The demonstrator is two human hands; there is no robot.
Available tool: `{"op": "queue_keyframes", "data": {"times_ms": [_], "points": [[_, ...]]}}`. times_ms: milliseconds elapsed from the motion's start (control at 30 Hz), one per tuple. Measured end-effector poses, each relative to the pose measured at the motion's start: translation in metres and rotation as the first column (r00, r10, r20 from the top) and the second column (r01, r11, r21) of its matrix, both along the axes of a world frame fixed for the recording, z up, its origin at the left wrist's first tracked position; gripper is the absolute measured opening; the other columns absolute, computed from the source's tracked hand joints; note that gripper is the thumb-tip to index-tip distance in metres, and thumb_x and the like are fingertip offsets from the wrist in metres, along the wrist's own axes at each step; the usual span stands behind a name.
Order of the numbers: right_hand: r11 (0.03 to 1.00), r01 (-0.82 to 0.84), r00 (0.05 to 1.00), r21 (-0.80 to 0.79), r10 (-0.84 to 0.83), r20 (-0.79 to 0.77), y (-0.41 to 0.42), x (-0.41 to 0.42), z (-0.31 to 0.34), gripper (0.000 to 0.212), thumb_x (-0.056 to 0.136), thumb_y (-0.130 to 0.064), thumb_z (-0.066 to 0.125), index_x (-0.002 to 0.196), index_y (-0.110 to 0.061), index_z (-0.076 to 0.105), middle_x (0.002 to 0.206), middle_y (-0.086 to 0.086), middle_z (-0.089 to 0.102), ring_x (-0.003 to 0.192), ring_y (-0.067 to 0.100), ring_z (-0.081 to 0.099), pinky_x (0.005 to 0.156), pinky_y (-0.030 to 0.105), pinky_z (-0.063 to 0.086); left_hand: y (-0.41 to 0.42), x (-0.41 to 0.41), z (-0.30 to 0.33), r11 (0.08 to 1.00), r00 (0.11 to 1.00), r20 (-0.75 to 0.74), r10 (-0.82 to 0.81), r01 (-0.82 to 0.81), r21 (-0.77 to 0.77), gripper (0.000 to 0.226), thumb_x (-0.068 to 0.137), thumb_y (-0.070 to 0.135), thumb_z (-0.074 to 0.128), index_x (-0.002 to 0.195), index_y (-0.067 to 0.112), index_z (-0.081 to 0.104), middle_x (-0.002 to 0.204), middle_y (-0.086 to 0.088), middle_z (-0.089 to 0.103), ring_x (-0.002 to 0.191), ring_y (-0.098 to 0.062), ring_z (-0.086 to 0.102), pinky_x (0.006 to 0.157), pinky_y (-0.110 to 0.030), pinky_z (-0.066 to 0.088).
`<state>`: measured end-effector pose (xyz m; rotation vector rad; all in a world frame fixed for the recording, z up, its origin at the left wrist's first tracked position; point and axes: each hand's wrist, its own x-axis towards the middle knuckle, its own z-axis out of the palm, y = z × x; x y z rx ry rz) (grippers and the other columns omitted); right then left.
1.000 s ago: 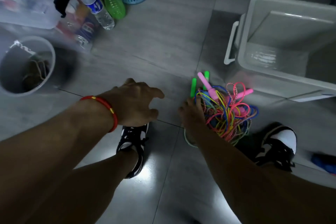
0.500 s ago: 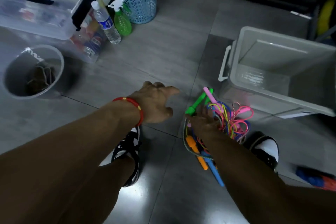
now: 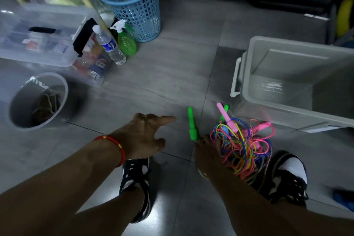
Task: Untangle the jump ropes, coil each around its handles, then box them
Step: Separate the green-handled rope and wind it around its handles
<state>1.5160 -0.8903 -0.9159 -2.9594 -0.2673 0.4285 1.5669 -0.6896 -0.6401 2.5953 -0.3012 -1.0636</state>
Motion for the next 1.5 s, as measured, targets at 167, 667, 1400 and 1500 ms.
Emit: {"op": "queue_keyframes", "data": {"times_ms": [167, 667, 1400, 1500], "points": [[0.828, 0.325, 0.945, 0.457, -0.293, -0.143, 0.012, -0.007, 0.058, 0.021, 0.091, -0.028, 0.051, 0.098, -0.027, 0.071, 0.095, -0.002, 0.073, 0.096, 0.022, 0.068, 0.096, 0.041, 0.046, 0.006, -0.004, 0.008, 0.996, 0.995, 0.039, -0.091, 0.091, 0.02, 0.075, 0.094, 0.032, 0.061, 0.153, 0.049, 0.019, 0.158, 0.004, 0.03, 0.146, -0.022, 0.021, 0.117, -0.039, 0.03], [0.556, 0.168, 0.982, 0.814, -0.019, -0.189, -0.044, -0.021, 0.299, 0.022, 0.092, -0.003, 0.068, 0.101, -0.02, 0.057, 0.079, -0.004, 0.056, 0.065, 0.011, 0.053, 0.066, 0.029, 0.047, 0.009, -0.035, 0.048, 0.809, 0.89, 0.178, 0.419, -0.276, -0.52, 0.028, 0.101, 0.041, 0.052, 0.093, 0.014, 0.051, 0.08, -0.01, 0.063, 0.073, -0.035, 0.07, 0.074, -0.041, 0.055], [0.941, -0.336, 0.917, -0.028, 0.334, 0.219, -0.037, -0.016, 0.458, 0.035, 0.099, -0.053, 0.05, 0.106, -0.024, 0.068, 0.107, 0.006, 0.068, 0.11, 0.027, 0.056, 0.087, 0.034, 0.042, -0.054, -0.086, 0.084, 0.739, 0.894, 0.229, 0.385, -0.15, -0.656, 0.015, 0.094, 0.046, 0.062, 0.086, 0.036, 0.069, 0.091, -0.003, 0.056, 0.078, -0.009, 0.054, 0.075, -0.026, 0.046], [0.945, -0.326, 0.933, 0.034, 0.316, 0.171, -0.05, -0.018, 0.428, 0.037, 0.095, -0.051, 0.058, 0.091, -0.016, 0.069, 0.092, 0.008, 0.069, 0.092, 0.027, 0.062, 0.077, 0.033, 0.043, -0.024, -0.074, 0.068, 0.741, 0.808, 0.305, 0.505, -0.225, -0.633, 0.038, 0.1, 0.02, 0.057, 0.062, 0.023, 0.06, 0.061, 0.0, 0.048, 0.052, -0.006, 0.042, 0.057, -0.02, 0.037]]}}
